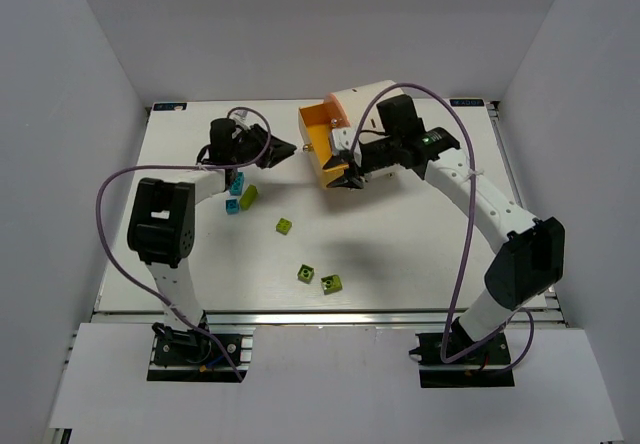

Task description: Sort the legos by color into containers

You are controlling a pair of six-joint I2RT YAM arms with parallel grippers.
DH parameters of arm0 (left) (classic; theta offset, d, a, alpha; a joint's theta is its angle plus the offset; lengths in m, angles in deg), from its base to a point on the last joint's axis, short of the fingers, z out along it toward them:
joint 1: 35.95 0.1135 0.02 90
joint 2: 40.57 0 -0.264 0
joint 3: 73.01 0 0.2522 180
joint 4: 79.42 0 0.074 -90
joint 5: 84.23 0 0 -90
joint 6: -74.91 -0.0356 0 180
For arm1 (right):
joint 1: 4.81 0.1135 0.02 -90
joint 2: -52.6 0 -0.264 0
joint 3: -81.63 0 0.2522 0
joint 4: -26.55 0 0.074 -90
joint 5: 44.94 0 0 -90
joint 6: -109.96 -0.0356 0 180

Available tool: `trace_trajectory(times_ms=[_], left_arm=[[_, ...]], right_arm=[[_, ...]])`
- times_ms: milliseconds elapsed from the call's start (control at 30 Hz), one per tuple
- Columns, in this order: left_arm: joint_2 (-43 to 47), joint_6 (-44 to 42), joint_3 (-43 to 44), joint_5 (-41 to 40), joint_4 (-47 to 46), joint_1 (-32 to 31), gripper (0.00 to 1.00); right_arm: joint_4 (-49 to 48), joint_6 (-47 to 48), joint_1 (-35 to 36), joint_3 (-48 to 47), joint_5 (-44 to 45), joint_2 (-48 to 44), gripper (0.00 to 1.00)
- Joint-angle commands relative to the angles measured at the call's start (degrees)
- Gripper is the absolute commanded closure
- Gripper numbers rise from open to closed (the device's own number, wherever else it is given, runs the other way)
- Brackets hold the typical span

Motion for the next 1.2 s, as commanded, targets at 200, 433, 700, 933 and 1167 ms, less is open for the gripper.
trace_trajectory(times_ms=[200, 433, 700, 933, 1167], left_arm=[[14.9, -22.1, 2.9, -14.5, 31.6, 2.9, 1.00], [28.5, -32.7, -4.2, -16.0, 38.8, 2.9, 0.75], [51.4, -33.6, -20.2, -19.6, 40.6, 2.9, 0.23], [69.1, -27.4, -31.4, -25.3, 41.7, 2.9, 0.22], [75.6, -25.7, -34.0, -29.8, 48.2, 2.9, 0.23]], right_arm=[[30.4, 31.1, 2.4, 2.8, -1.3, 1.4, 0.66], [20.5, 20.4, 9.7, 18.8, 9.6, -3.5, 0.35], [8.5, 7.1, 16.9, 27.6, 17.8, -3.3, 0.18], [-2.7, -4.1, 19.8, 29.8, 23.3, -0.1, 0.19], [-9.3, -8.2, 22.3, 32.9, 25.5, 1.3, 0.21]])
